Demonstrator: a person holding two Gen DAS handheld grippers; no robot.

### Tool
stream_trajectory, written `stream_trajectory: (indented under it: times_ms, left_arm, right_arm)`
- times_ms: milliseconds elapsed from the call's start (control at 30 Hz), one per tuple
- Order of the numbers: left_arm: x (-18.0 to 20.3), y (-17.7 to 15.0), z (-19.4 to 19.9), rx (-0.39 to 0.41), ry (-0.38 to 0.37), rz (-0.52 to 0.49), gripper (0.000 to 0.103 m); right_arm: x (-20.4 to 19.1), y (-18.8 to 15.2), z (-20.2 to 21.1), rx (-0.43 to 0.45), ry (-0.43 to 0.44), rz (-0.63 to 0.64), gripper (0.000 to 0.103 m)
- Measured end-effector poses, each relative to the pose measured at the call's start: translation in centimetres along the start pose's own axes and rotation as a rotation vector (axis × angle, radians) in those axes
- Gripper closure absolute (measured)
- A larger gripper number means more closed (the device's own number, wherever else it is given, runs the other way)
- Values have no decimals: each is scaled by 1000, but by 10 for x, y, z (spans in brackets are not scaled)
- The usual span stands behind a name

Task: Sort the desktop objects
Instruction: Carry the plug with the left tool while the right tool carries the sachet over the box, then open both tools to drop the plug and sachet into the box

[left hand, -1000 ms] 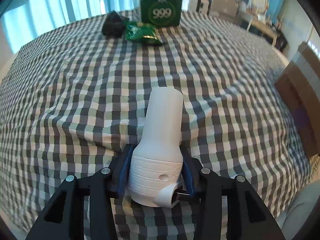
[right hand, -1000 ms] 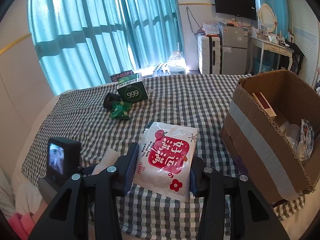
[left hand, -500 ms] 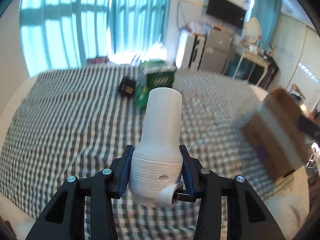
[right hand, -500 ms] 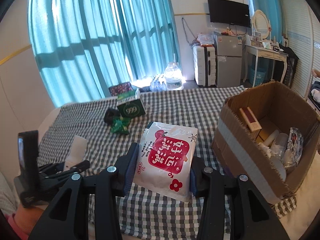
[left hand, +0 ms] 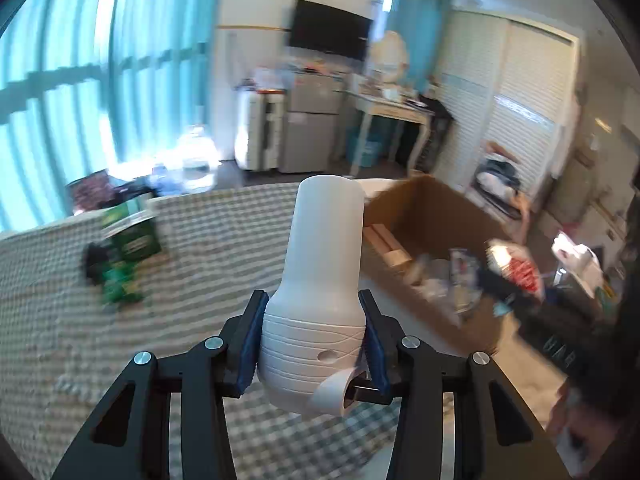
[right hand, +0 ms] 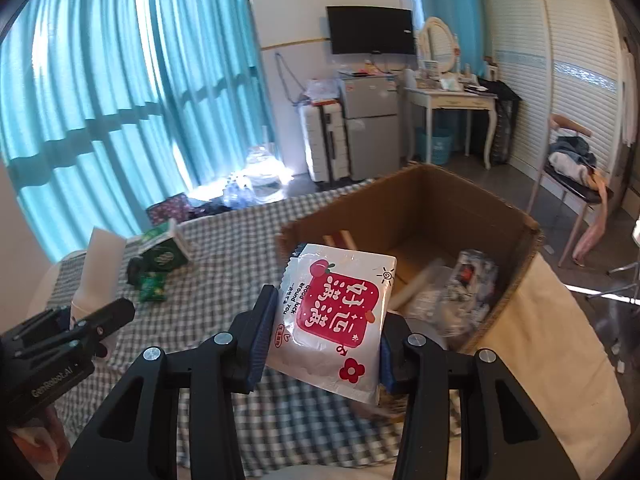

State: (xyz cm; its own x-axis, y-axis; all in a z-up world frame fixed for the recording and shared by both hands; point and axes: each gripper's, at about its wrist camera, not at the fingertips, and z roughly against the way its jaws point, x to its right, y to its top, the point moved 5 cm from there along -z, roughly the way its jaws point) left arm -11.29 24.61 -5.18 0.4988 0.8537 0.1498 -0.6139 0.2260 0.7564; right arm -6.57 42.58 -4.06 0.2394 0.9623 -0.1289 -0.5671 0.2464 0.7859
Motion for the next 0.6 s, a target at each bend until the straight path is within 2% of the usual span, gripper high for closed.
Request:
stream_trajectory:
  times_ms: [167,267,400,433,467,500,533,600]
  left_arm:
    - [50,25,-46,-21,-79,-69,58]
    - [70,35,-76,-43,-110,-77,58]
    - [80,41,-111,-90,-94,-85,56]
    - [83,45,-118,-90,-74,-108,51]
    - [85,49,-122,-87,-52,-132,35]
    - [85,52,-124,-86,-32,-148,26]
    - [84,56,-126,-84,-10,-157,11]
    - [78,61,-120,-58,-4,-142,7]
  right_arm:
    - [45,4,-25,-27,-46,-46,60]
    - [63,9,-41,-36,-57,-60,60]
    - [83,22,-59,-31,-68,-79,58]
    - [86,26,-62,-18,-70,-85,58]
    - [92,31,-63,10,-75,-100,46]
    - [98,35,-63,38,-102,-118,38]
    - [103,38,-61,57,-124,-132,35]
    - [111,43,-54,98,-116,-164,30]
